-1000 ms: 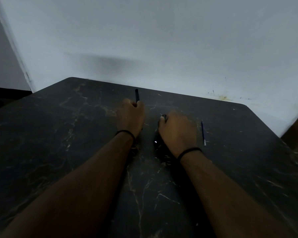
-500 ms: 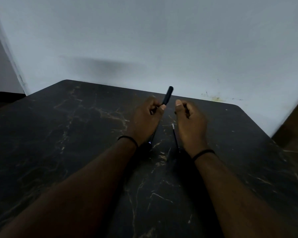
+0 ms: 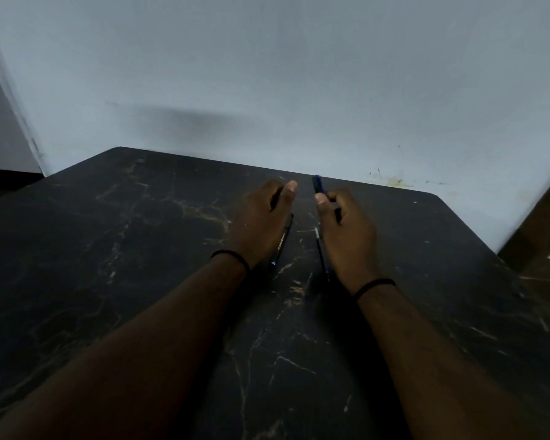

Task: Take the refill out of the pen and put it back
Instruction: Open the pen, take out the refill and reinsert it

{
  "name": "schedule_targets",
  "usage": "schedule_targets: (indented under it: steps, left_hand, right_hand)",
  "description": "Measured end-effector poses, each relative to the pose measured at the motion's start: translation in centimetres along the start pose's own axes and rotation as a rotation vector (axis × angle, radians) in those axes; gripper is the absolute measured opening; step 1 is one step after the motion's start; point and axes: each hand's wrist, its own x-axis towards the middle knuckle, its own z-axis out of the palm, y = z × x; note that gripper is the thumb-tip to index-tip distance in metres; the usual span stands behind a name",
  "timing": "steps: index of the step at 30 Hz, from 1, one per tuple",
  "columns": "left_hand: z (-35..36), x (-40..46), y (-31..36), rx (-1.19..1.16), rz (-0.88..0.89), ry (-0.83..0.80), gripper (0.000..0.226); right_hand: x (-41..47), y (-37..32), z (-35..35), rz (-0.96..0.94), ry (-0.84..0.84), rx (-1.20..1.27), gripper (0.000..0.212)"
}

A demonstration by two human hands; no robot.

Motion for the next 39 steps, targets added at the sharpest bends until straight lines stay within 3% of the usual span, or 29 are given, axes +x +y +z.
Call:
schedule_targets:
  steps: [3, 8, 14, 22, 32, 36, 39]
  left_hand:
    - [0.1, 0.0, 0.2, 0.004, -0.007, 0.044, 0.050]
    - [-0.3, 0.2, -0.1, 0.066, -0.040, 0.076, 0.052]
    - [-0.5, 0.2, 0.0, 0.054, -0.059, 0.044, 0.056]
    - [-0.9, 0.3, 0.1, 0.002, -0.051, 0.027, 0.051]
    - [-1.2, 0.7, -0.5, -0.036, -0.063, 0.118, 0.049]
    - [-2.2, 1.3, -1.6, 0.035, -0.196, 0.222, 0.048]
    - [-3.4, 1.3, -2.9, 0.266, -0.339, 0.182, 0.046]
  right_hand:
    - [-0.1, -0.4, 0.8, -0.156, -0.143, -0.110, 0.021]
    - [-0.6, -1.1, 0.7, -0.347, -0.159, -0.303, 0.038]
    - [-0.7, -1.4, 0.5, -0.320, -0.208, -0.356, 0.021]
    - [-1.1, -1.9, 1.5, -0.248, -0.217, -0.476, 0.037]
    - [-1.8, -2.2, 1.0, -0.185, -0.150, -0.424, 0.051]
    - [-1.5, -1.7, 0.8, -0.137, -0.129, -0.413, 0.050]
    - [-1.2, -1.2, 0.5, -0.076, -0.122, -0.362, 0.053]
